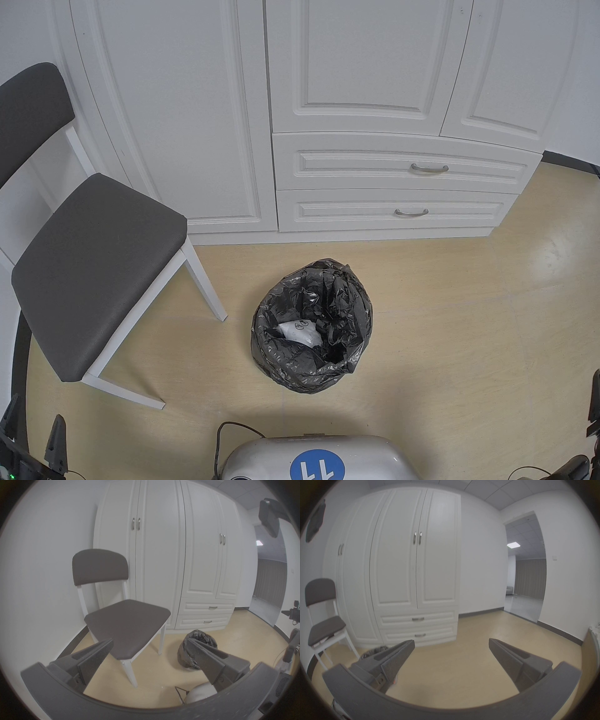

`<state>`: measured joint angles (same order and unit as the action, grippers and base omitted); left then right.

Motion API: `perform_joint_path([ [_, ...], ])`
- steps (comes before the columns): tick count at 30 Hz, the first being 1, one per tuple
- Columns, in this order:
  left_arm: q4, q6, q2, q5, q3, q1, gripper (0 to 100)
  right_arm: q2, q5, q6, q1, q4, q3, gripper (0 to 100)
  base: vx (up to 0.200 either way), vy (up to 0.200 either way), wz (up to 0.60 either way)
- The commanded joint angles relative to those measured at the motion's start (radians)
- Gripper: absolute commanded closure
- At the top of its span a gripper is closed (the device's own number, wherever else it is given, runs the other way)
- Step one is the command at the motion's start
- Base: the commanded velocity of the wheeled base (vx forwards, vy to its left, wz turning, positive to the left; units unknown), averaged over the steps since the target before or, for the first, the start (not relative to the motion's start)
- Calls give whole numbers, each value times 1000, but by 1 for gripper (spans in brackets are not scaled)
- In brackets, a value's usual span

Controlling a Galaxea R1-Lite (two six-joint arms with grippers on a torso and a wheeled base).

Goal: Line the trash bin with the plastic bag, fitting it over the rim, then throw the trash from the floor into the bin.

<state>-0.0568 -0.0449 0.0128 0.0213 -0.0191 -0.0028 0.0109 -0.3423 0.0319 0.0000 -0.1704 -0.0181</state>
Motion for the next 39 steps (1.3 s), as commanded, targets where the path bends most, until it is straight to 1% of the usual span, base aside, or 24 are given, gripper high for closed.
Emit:
perform_joint_path([
  [1, 55, -3, -11, 14, 19, 1, 0, -11, 2, 6, 0, 101, 17, 0, 0, 0, 0],
  [2, 55, -3, -11, 14, 19, 1, 0, -11, 2, 6, 0, 101, 17, 0, 0, 0, 0],
  [3, 55, 3, -13, 14, 19, 1, 0, -11, 19, 8, 0, 101, 17, 0, 0, 0, 0],
  [6, 55, 8, -11, 12, 19, 1, 0, -11, 105, 5, 0, 100, 17, 0, 0, 0, 0],
  [7, 55, 8, -11, 12, 19, 1, 0, -11, 105, 5, 0, 100, 17, 0, 0, 0, 0],
  [8, 55, 10, -11, 12, 19, 1, 0, -11, 158, 6, 0, 101, 17, 0, 0, 0, 0],
  [9, 55, 10, -11, 12, 19, 1, 0, -11, 171, 6, 0, 100, 17, 0, 0, 0, 0],
  [10, 55, 8, -11, 12, 19, 1, 0, -11, 209, 6, 0, 100, 17, 0, 0, 0, 0],
  [11, 55, 7, -11, 12, 19, 1, 0, -11, 227, 3, 0, 100, 17, 0, 0, 0, 0],
  [12, 55, 7, -11, 12, 19, 1, 0, -11, 227, 3, 0, 100, 17, 0, 0, 0, 0],
  [13, 55, 7, -11, 14, 19, 1, 0, -11, 258, 14, 0, 117, 17, 0, 0, 0, 0],
  [14, 55, 7, -11, 14, 19, 1, 0, -11, 292, 5, 0, 118, 17, 0, 0, 0, 0],
  [15, 55, 7, -11, 14, 19, 1, 0, -11, 302, 2, 0, 118, 17, 0, 0, 0, 0],
  [16, 55, 5, -11, 14, 19, 1, 0, -11, 353, -20, 0, 126, 18, 0, 0, 0, 0],
  [17, 55, 2, -11, 14, 19, 1, 0, -6, 371, -49, 2, 167, 15, 0, 0, 0, 0],
  [19, 55, 0, -11, 14, 19, 1, 0, -9, 373, -50, 2, 210, 1, 0, 0, 0, 0],
  [25, 54, 3, -11, 16, 19, 1, 0, -11, 352, -20, 2, 172, 17, 0, 0, 0, 0],
  [31, 54, -6, -11, 16, 19, 1, 0, -11, 352, -23, 2, 172, 17, 0, 0, 0, 0],
  [35, 55, 28, -11, 11, 19, 1, 0, -11, 352, -23, 2, 170, 17, 0, 0, 0, 0],
  [39, 55, 26, -11, 11, 19, 1, 0, -11, 352, -21, 2, 170, 17, 0, 0, 0, 0],
])
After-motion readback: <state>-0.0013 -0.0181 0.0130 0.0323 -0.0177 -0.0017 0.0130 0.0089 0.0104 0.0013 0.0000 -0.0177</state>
